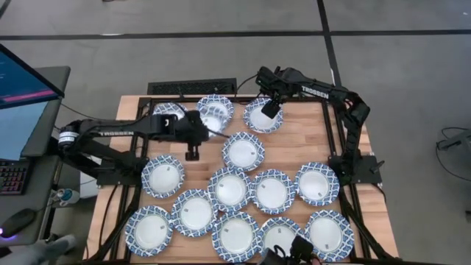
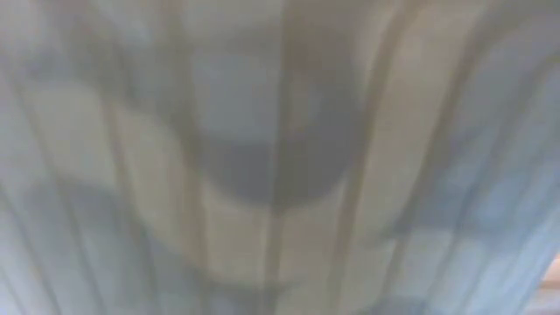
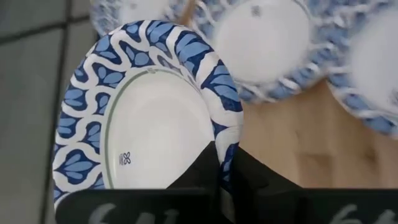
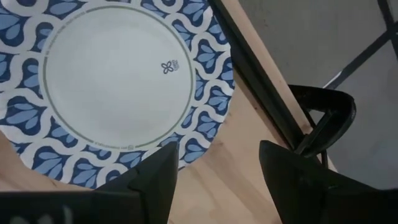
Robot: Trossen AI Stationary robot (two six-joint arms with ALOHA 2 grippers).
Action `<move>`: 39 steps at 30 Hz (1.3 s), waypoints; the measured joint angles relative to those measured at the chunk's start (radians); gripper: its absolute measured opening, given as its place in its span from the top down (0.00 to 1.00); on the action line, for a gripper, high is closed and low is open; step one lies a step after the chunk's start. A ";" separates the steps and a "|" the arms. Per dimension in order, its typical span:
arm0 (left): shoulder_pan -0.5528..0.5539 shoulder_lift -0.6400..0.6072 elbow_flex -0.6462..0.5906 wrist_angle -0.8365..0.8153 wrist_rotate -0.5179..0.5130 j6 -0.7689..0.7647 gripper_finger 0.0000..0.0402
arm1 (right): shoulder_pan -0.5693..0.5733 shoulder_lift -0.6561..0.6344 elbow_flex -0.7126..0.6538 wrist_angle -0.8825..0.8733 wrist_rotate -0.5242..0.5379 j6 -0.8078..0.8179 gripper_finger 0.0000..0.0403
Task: Nest bowls inside each other
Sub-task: Stack the white bowl on the white bowl
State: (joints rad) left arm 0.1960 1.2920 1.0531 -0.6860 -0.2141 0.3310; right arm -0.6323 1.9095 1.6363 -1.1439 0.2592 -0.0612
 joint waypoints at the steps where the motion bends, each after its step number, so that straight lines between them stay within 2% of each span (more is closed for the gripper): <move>1: 0.022 0.008 -0.001 0.020 0.000 0.023 1.00 | 0.000 0.000 0.000 0.000 -0.001 0.000 0.38; 7: 0.192 0.144 -0.014 0.064 0.047 0.133 1.00 | 0.021 -0.002 0.000 0.000 -0.004 0.009 0.38; 11: 0.262 0.243 -0.014 0.141 0.084 0.200 1.00 | 0.051 -0.021 0.000 0.003 -0.007 0.020 0.38; 18: 0.277 0.347 -0.014 0.307 0.104 0.233 1.00 | 0.070 -0.057 0.000 -0.008 0.000 0.062 0.38; 24: 0.277 0.412 -0.014 0.276 0.108 0.199 0.98 | 0.069 -0.068 0.000 -0.017 0.001 0.087 0.38; 30: 0.277 0.414 -0.015 0.281 0.182 0.108 0.85 | 0.075 -0.068 0.000 -0.019 0.001 0.078 0.38; 39: 0.273 0.325 -0.015 0.259 0.156 0.013 0.58 | 0.093 -0.068 0.000 -0.059 -0.002 0.026 0.38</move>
State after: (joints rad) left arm 0.4692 1.6173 1.0378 -0.4267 -0.0586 0.3436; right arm -0.5397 1.8416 1.6360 -1.2030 0.2568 -0.0348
